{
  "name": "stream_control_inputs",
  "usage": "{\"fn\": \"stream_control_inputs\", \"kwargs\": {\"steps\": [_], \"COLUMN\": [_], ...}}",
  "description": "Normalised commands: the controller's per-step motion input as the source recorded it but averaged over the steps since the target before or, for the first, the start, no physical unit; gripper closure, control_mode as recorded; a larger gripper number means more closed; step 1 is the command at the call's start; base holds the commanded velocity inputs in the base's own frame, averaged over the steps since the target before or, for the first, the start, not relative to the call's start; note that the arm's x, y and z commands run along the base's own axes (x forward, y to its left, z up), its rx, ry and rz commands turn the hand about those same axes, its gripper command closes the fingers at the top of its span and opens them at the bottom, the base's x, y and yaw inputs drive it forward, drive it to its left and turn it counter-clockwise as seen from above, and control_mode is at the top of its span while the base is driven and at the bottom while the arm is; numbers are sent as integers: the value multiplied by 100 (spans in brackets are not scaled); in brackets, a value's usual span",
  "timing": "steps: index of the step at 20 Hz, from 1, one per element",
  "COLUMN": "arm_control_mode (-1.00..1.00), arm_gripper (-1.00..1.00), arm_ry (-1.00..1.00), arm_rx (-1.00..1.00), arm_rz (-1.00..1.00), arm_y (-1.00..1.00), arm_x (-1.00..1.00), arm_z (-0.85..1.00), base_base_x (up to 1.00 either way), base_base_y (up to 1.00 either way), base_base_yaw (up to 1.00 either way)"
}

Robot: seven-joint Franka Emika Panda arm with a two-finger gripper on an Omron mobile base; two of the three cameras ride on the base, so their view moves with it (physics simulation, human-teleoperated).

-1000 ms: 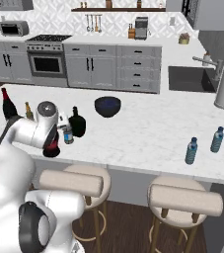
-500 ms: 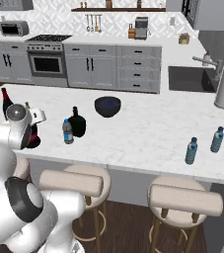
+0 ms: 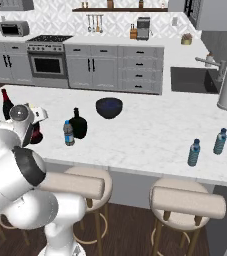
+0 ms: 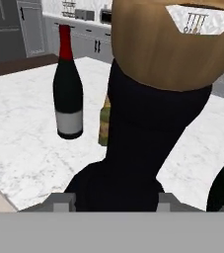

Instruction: Move the plastic bottles in the middle to the plastics group, and the glass bottles in the middle to the glass group.

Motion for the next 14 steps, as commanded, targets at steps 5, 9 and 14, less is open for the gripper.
{"fn": "stream_control_inputs", "kwargs": {"steps": [5,9,14], "arm_control_mode": [-100,-100,-100], "arm_gripper": [100,100,100], "arm_ry": [5,3,-3], "arm_rx": [0,0,2], "arm_rz": [0,0,0], "arm_y": [3,17,22], "arm_x": [47,25,1], "arm_z": [-2,-14,-18], "base_base_x": [0,0,0], "base_base_y": [0,0,0], "base_base_yaw": [0,0,0]}}
